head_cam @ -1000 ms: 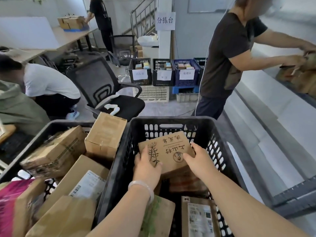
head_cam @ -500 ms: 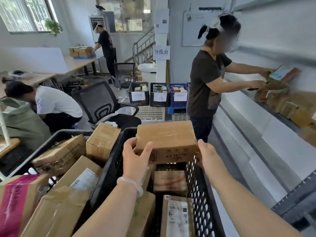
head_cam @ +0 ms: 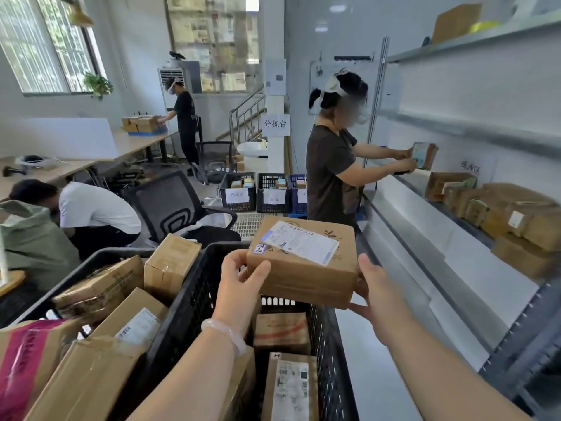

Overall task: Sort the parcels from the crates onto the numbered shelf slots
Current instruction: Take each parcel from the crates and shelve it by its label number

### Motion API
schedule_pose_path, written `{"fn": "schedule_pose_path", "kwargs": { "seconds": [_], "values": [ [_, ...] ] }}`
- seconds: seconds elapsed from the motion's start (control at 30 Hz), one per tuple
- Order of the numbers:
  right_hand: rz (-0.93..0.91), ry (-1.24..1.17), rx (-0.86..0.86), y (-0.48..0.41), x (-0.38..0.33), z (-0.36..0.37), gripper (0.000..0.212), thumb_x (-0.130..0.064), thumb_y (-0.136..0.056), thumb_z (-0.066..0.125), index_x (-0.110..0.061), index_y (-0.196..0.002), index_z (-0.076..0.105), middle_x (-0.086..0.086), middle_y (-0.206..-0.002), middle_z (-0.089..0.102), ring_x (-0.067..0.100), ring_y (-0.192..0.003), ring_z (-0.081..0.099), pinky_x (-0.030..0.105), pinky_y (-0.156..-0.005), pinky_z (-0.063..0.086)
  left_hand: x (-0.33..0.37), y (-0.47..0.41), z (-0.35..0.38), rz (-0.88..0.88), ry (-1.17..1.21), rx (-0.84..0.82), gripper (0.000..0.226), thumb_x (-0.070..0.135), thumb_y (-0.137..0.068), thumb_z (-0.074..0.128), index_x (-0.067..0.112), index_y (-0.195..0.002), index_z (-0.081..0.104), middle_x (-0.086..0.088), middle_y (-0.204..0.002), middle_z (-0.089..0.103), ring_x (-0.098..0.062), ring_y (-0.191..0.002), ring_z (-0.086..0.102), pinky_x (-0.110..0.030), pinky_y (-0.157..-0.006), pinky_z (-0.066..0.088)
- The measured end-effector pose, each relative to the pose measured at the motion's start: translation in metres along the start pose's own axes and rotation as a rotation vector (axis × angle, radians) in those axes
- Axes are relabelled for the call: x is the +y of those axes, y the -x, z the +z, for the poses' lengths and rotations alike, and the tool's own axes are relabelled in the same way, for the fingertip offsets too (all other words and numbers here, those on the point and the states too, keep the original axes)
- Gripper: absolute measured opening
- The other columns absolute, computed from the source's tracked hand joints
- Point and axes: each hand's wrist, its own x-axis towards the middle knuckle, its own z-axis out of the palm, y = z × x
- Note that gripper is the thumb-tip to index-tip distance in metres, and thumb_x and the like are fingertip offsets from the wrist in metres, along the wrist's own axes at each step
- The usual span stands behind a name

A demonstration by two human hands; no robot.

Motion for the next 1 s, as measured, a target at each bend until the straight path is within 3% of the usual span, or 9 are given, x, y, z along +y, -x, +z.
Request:
{"fn": "schedule_pose_path", "kwargs": {
  "seconds": [0.13,0.2,0.37,0.5,0.67,0.77,0.83,0.93,1.0],
  "values": [
    [-0.002,-0.056,0.014,0.005,0.007,-0.011,0.032,-0.046,-0.086,0.066,-0.026,-0.109,0.055,0.002,-0.113,0.066,0.018,-0.105,0.064,0.043,-0.079,0.059,0.004,0.001,0.008,0.003,-0.053,0.072,0.024,0.04,-0.086,0.07,0.03,-0.103,0.056,0.008,-0.105,0.063,-0.009,-0.101,0.059,-0.03,-0.079,0.048],
    [-0.007,-0.089,-0.023,0.008,0.01,-0.017,0.033,-0.039,-0.085,0.069,-0.03,-0.113,0.054,0.003,-0.114,0.067,0.02,-0.105,0.065,0.041,-0.075,0.06,0.004,0.002,0.012,-0.006,-0.036,0.062,0.025,0.038,-0.086,0.072,0.031,-0.104,0.056,0.005,-0.108,0.065,-0.011,-0.102,0.061,-0.032,-0.084,0.049],
    [-0.031,-0.201,-0.06,0.016,0.011,-0.024,0.058,-0.025,-0.083,0.075,-0.037,-0.131,0.044,0.002,-0.116,0.067,0.02,-0.105,0.066,0.049,-0.078,0.059,0.008,0.005,0.02,-0.01,0.033,0.001,0.026,0.045,-0.077,0.074,0.048,-0.097,0.059,0.007,-0.113,0.067,-0.011,-0.109,0.062,-0.039,-0.093,0.052],
    [-0.077,-0.21,-0.028,0.024,0.008,-0.021,0.076,-0.027,-0.074,0.082,-0.042,-0.135,0.04,0.003,-0.12,0.061,0.023,-0.111,0.062,0.052,-0.083,0.057,0.013,0.011,0.033,0.002,0.041,-0.069,0.067,0.056,-0.055,0.082,0.056,-0.114,0.049,0.01,-0.129,0.058,-0.009,-0.119,0.056,-0.042,-0.102,0.048],
    [-0.082,-0.099,0.025,0.039,0.0,-0.027,0.104,-0.055,-0.052,0.083,-0.054,-0.138,0.026,-0.004,-0.126,0.054,0.022,-0.114,0.056,0.05,-0.084,0.056,0.013,0.002,0.042,-0.025,0.096,-0.108,0.08,0.045,-0.049,0.085,0.053,-0.119,0.047,0.007,-0.132,0.054,-0.014,-0.121,0.056,-0.045,-0.1,0.05],
    [-0.101,-0.036,0.21,0.041,-0.008,-0.045,0.091,-0.064,-0.063,0.069,-0.052,-0.141,0.024,0.0,-0.139,0.048,0.028,-0.125,0.049,0.051,-0.095,0.049,0.012,-0.004,0.048,-0.003,0.063,-0.232,0.064,0.039,-0.055,0.084,0.061,-0.106,0.051,0.012,-0.119,0.063,-0.007,-0.112,0.06,-0.042,-0.098,0.052],
    [-0.118,0.034,0.247,0.042,-0.015,-0.064,0.083,-0.064,-0.07,0.065,-0.052,-0.142,0.026,-0.004,-0.147,0.04,0.028,-0.133,0.041,0.053,-0.102,0.043,0.011,-0.005,0.057,0.013,0.022,-0.364,0.059,0.032,-0.063,0.082,0.064,-0.103,0.053,0.02,-0.109,0.067,0.001,-0.103,0.063,-0.033,-0.09,0.054],
    [-0.086,0.062,0.107,0.053,-0.021,-0.093,0.078,-0.06,-0.064,0.072,-0.052,-0.135,0.042,-0.01,-0.138,0.052,0.02,-0.121,0.055,0.05,-0.101,0.046,0.011,-0.003,0.08,0.025,-0.017,-0.527,0.063,0.025,-0.072,0.08,0.066,-0.11,0.052,0.022,-0.112,0.066,0.005,-0.102,0.062,-0.018,-0.077,0.055],
    [-0.07,0.056,0.1,0.065,-0.017,-0.11,0.071,-0.053,-0.059,0.08,-0.047,-0.125,0.053,-0.01,-0.122,0.065,0.017,-0.107,0.065,0.044,-0.094,0.052,0.012,0.002,0.102,0.026,-0.009,-0.594,0.069,0.027,-0.074,0.08,0.059,-0.125,0.046,0.017,-0.126,0.061,-0.001,-0.114,0.059,-0.026,-0.092,0.053]
  ]
}}
